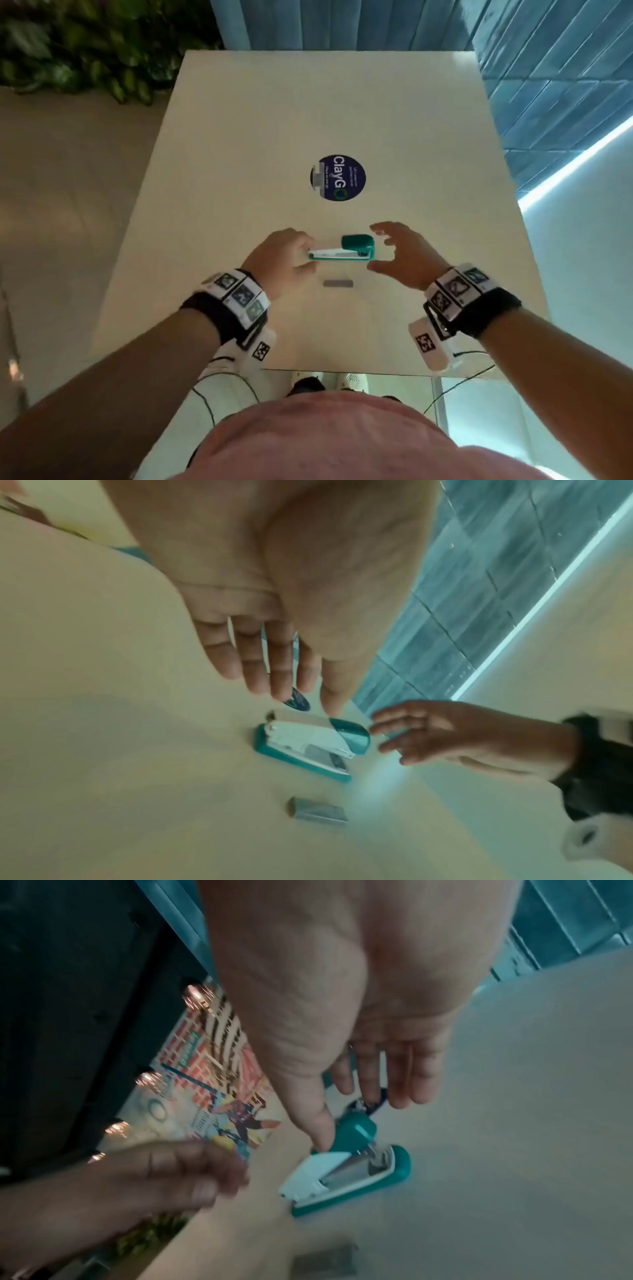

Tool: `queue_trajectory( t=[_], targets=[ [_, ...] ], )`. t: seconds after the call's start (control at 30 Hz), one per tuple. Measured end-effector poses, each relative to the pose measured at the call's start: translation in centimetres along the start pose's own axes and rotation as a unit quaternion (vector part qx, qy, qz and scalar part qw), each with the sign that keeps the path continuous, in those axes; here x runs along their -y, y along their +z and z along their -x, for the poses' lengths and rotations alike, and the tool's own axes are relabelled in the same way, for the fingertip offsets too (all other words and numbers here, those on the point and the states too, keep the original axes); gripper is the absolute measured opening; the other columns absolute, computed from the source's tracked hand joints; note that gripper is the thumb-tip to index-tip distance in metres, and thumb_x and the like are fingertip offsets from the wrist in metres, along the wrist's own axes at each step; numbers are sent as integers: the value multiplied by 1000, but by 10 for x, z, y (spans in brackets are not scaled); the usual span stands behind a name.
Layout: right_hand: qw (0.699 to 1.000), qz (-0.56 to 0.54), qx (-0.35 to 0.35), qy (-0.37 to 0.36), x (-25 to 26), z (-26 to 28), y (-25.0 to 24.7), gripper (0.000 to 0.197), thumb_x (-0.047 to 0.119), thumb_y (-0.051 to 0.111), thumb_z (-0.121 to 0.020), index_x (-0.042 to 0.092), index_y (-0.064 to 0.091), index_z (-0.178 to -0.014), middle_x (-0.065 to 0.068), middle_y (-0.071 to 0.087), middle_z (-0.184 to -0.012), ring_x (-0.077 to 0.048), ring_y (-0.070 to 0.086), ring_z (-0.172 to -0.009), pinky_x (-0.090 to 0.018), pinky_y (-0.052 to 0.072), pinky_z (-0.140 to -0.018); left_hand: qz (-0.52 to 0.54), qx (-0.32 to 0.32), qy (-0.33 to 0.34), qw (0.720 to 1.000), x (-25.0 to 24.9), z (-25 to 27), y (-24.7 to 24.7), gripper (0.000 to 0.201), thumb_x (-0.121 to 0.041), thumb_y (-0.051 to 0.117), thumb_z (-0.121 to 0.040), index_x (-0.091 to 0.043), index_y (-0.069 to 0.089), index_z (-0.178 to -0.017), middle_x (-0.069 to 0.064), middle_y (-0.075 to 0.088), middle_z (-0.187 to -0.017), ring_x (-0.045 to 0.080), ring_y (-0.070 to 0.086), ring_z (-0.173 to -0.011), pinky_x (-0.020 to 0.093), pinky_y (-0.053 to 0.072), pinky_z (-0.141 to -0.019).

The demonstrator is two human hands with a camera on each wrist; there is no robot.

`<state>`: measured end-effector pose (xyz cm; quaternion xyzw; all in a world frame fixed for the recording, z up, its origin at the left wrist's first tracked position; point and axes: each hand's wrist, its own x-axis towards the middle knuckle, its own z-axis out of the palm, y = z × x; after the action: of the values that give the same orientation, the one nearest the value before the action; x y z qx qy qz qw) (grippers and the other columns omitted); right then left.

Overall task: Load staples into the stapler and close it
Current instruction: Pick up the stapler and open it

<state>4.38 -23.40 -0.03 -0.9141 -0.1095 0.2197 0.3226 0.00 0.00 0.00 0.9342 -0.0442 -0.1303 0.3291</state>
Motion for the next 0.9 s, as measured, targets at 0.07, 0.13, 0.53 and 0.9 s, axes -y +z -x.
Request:
queue_trajectory(
  t=[0.07,0.13,0.53,0.9],
  targets=[
    [1000,-13,-10,22,1,-15,7,70,15,80,-67,16,44,-128,-8,51,-129,-22,54,-107,-34,49,-91,-22,12,25,999,-16,-25,11,44,-24,68,-77,-18,53,-118,7,58,-118,24,50,-109,40,43,-95],
    [999,0,-2,38,2,-26,15,69,14,81,-65,16,47,-124,-8,54,-125,-23,55,-107,-35,47,-92,-35,47,26,998,-31,-47,21,54,-23,69,-75,-18,47,-124,7,54,-124,25,46,-115,42,42,-100],
    [997,77,10,28,-11,-48,26,34,22,76,-71,12,63,-100,-12,59,-101,-27,55,-94,-33,42,-82,65,27,-10,997,-27,-75,53,32,-9,72,-67,-11,62,-98,13,66,-100,29,58,-93,33,45,-81],
    [999,42,4,22,-16,-49,28,31,16,77,-70,17,65,-99,-7,58,-103,-20,51,-93,-27,39,-83,221,-70,-41,972,12,-37,-14,24,3,71,-65,-11,65,-84,-3,69,-84,4,63,-76,8,50,-69]
  ],
)
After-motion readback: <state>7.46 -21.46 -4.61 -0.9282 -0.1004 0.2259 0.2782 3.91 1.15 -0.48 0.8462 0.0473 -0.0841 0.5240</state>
